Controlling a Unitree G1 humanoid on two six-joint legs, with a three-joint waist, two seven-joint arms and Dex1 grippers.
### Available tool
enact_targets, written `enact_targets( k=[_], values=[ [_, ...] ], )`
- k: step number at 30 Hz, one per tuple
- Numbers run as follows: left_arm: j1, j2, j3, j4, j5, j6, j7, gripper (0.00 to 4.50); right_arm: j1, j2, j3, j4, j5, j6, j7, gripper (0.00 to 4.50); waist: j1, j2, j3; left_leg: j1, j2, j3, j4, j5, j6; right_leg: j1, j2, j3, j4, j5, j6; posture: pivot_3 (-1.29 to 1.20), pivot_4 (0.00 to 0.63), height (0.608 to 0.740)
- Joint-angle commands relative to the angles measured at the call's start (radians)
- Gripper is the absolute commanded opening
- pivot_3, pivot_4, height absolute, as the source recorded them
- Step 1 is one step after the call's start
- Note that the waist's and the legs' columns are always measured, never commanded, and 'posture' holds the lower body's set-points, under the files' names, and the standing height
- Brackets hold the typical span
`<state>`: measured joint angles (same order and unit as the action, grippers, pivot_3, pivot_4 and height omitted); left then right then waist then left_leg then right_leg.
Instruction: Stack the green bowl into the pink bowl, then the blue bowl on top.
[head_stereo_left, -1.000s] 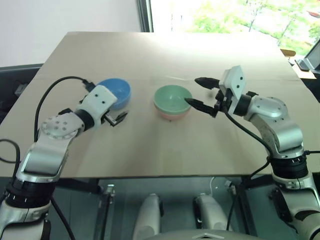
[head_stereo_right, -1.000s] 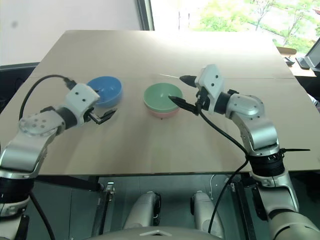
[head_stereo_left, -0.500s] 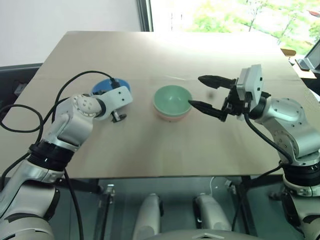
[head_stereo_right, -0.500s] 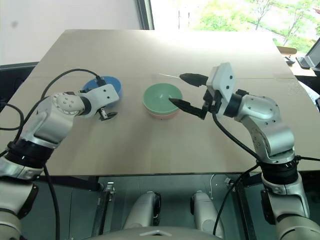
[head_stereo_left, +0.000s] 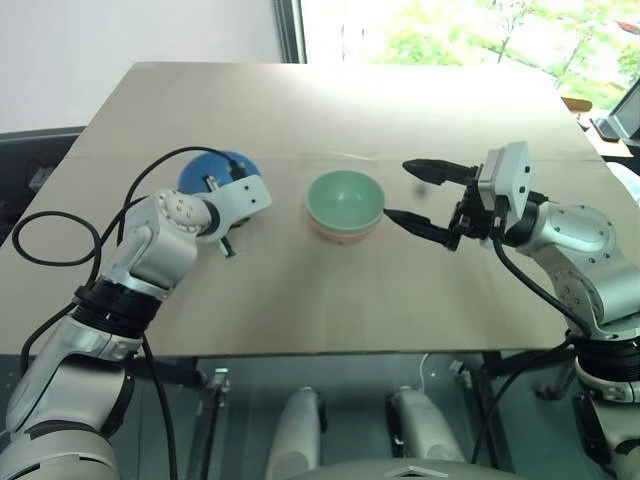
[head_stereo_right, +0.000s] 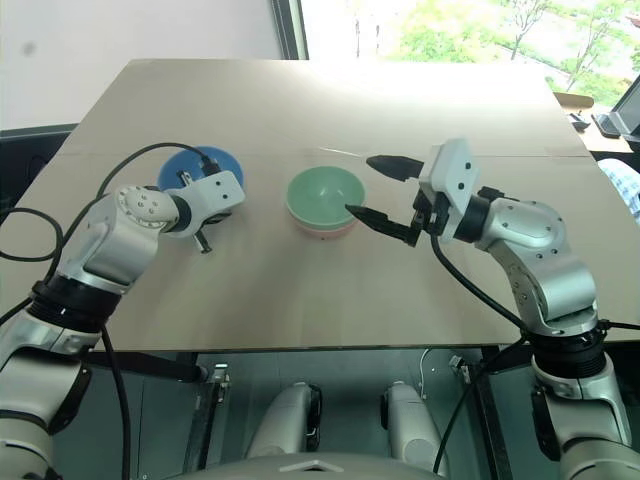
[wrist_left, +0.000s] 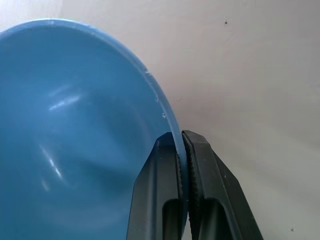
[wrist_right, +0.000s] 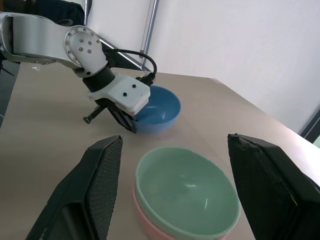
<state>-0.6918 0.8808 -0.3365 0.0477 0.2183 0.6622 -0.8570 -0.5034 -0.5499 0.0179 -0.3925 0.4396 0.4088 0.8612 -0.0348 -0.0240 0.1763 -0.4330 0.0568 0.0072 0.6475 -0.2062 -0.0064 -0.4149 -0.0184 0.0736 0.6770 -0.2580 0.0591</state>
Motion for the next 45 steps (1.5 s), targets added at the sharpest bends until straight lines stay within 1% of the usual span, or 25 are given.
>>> enact_targets(
  k=[1, 3, 5, 7, 11, 17, 21, 25, 26, 29, 30, 31, 33, 34, 39, 40, 43, 45],
  values=[
    [-0.051, -0.004, 0.119, -0.057, -0.066, -0.054, -0.016, 0.05, 0.031, -0.032, -0.06, -0.05, 0.003, -0.023, -0.019, 3.56, 0.001, 0.0, 0.0, 0.0, 0.0, 0.0, 0.0, 0.0, 0.0, 0.0, 0.0, 0.0, 0.0, 0.0, 0.0, 0.0, 0.15, 0.74],
    [-0.078, -0.036, 0.168, -0.057, -0.121, -0.127, -0.017, 0.05, 0.065, -0.055, -0.084, -0.066, 0.006, -0.021, -0.024, 3.56, 0.01, 0.0, 0.0, 0.0, 0.0, 0.0, 0.0, 0.0, 0.0, 0.0, 0.0, 0.0, 0.0, 0.0, 0.0, 0.0, 0.15, 0.74],
    [-0.096, -0.071, 0.205, -0.066, -0.188, -0.261, -0.044, 0.05, 0.111, -0.08, -0.112, -0.089, 0.012, -0.015, -0.031, 3.56, 0.02, 0.0, 0.0, -0.001, 0.0, 0.0, 0.001, 0.0, 0.0, 0.0, -0.001, 0.0, -0.001, 0.0, 0.0, 0.0, 0.15, 0.74],
    [-0.107, -0.076, 0.198, -0.103, -0.236, -0.329, -0.122, 0.05, 0.165, -0.102, -0.146, -0.116, 0.014, -0.011, -0.04, 3.56, 0.024, 0.0, 0.0, 0.0, 0.0, 0.0, 0.001, 0.0, 0.0, 0.001, -0.001, 0.0, -0.001, 0.0, 0.0, 0.0, 0.15, 0.74],
    [-0.133, -0.105, 0.168, -0.129, -0.302, -0.379, -0.226, 0.05, 0.263, -0.139, -0.219, -0.176, 0.019, 0.01, -0.068, 3.56, 0.023, 0.0, 0.0, -0.001, 0.0, 0.0, 0.001, 0.0, 0.0, 0.001, -0.001, 0.0, -0.001, 0.0, 0.0, 0.0, 0.15, 0.74],
    [-0.19, -0.167, 0.108, 0.006, -0.304, -0.576, -0.342, 0.05, 0.396, -0.193, -0.327, -0.28, 0.079, 0.069, -0.084, 3.56, 0.019, 0.0, 0.0, 0.002, 0.0, 0.0, 0.002, 0.0, 0.0, 0.002, 0.001, 0.001, 0.001, 0.0, 0.0, 0.0, 0.15, 0.74],
    [-0.238, -0.181, 0.081, 0.093, -0.293, -0.645, -0.413, 0.05, 0.449, -0.209, -0.39, -0.318, 0.102, 0.086, -0.105, 3.56, 0.02, 0.0, 0.0, 0.001, 0.0, 0.0, 0.003, 0.0, 0.0, 0.002, 0.0, 0.001, 0.0, 0.0, 0.0, 0.0, 0.15, 0.74],
    [-0.271, -0.206, 0.064, 0.173, -0.267, -0.72, -0.43, 0.05, 0.481, -0.212, -0.416, -0.344, 0.121, 0.099, -0.124, 3.56, 0.021, 0.0, 0.0, 0.001, 0.0, 0.0, 0.003, 0.0, 0.0, 0.002, 0.0, 0.0, 0.0, 0.0, 0.0, 0.0, 0.15, 0.74],
    [-0.275, -0.213, 0.061, 0.185, -0.269, -0.724, -0.438, 0.05, 0.484, -0.211, -0.417, -0.347, 0.13, 0.11, -0.132, 3.56, 0.021, 0.0, 0.0, 0.001, 0.0, 0.0, 0.003, 0.0, 0.0, 0.003, 0.0, 0.0, 0.0, 0.0, 0.0, 0.0, 0.15, 0.74],
    [-0.281, -0.227, 0.051, 0.187, -0.318, -0.645, -0.518, 0.05, 0.477, -0.207, -0.405, -0.356, 0.139, 0.119, -0.151, 3.56, 0.019, 0.0, 0.0, 0.001, 0.0, 0.0, 0.003, 0.0, 0.0, 0.003, 0.0, 0.0, 0.0, 0.0, 0.0, 0.0, 0.15, 0.74],
    [-0.284, -0.235, 0.051, 0.192, -0.313, -0.647, -0.52, 0.87, 0.467, -0.206, -0.395, -0.357, 0.143, 0.12, -0.158, 3.56, 0.019, 0.0, 0.0, 0.001, 0.0, 0.0, 0.003, 0.0, 0.0, 0.002, 0.001, 0.0, 0.0, 0.0, 0.0, 0.0, 0.15, 0.74],
    [-0.286, -0.242, 0.055, 0.198, -0.303, -0.662, -0.508, 1.0, 0.459, -0.205, -0.387, -0.357, 0.145, 0.121, -0.163, 3.56, 0.019, 0.0, 0.0, 0.001, 0.0, 0.0, 0.003, 0.0, 0.0, 0.002, 0.001, 0.0, 0.0, 0.0, 0.0, 0.0, 0.15, 0.74],
    [-0.287, -0.258, 0.081, 0.196, -0.308, -0.656, -0.476, 1.6, 0.443, -0.206, -0.373, -0.351, 0.161, 0.133, -0.165, 3.56, 0.02, 0.0, 0.0, 0.001, 0.0, 0.0, 0.003, 0.0, 0.0, 0.002, 0.0, 0.0, 0.0, 0.0, 0.0, 0.0, 0.15, 0.74],
    [-0.282, -0.26, 0.098, 0.18, -0.324, -0.631, -0.466, 1.97, 0.436, -0.207, -0.369, -0.347, 0.175, 0.142, -0.163, 3.56, 0.02, 0.0, 0.0, 0.001, 0.0, 0.0, 0.003, 0.0, 0.0, 0.003, 0.0, 0.0, 0.0, 0.0, 0.0, 0.0, 0.15, 0.74],
    [-0.23, -0.222, 0.183, 0.065, -0.413, -0.434, -0.433, 1.97, 0.399, -0.215, -0.356, -0.32, 0.226, 0.166, -0.149, 3.56, 0.016, 0.0, 0.0, 0.001, 0.0, -0.001, 0.003, 0.0, 0.0, 0.002, 0.001, 0.0, 0.0, 0.0, 0.0, 0.0, 0.15, 0.74],
    [-0.205, -0.207, 0.206, 0.038, -0.42, -0.408, -0.413, 2.04, 0.385, -0.213, -0.352, -0.309, 0.233, 0.167, -0.15, 3.78, 0.014, 0.0, 0.0, 0.001, 0.0, -0.001, 0.003, 0.0, 0.0, 0.003, 0.001, 0.0, 0.0, 0.0, 0.0, 0.0, 0.15, 0.74],
    [-0.119, -0.171, 0.273, -0.063, -0.461, -0.292, -0.355, 2.04, 0.362, -0.219, -0.345, -0.284, 0.268, 0.183, -0.131, 4.43, 0.012, 0.0, 0.0, 0.002, 0.0, -0.001, 0.003, 0.0, 0.0, 0.003, 0.001, 0.0, 0.001, 0.0, 0.0, 0.0, 0.15, 0.74],
    [-0.061, -0.177, 0.331, -0.122, -0.503, -0.255, -0.307, 2.04, 0.361, -0.228, -0.339, -0.271, 0.271, 0.182, -0.117, 4.48, 0.014, 0.0, 0.0, 0.001, 0.0, -0.001, 0.003, 0.0, 0.0, 0.003, 0.0, 0.0, 0.001, 0.0, 0.0, 0.0, 0.15, 0.74]
  ],
)
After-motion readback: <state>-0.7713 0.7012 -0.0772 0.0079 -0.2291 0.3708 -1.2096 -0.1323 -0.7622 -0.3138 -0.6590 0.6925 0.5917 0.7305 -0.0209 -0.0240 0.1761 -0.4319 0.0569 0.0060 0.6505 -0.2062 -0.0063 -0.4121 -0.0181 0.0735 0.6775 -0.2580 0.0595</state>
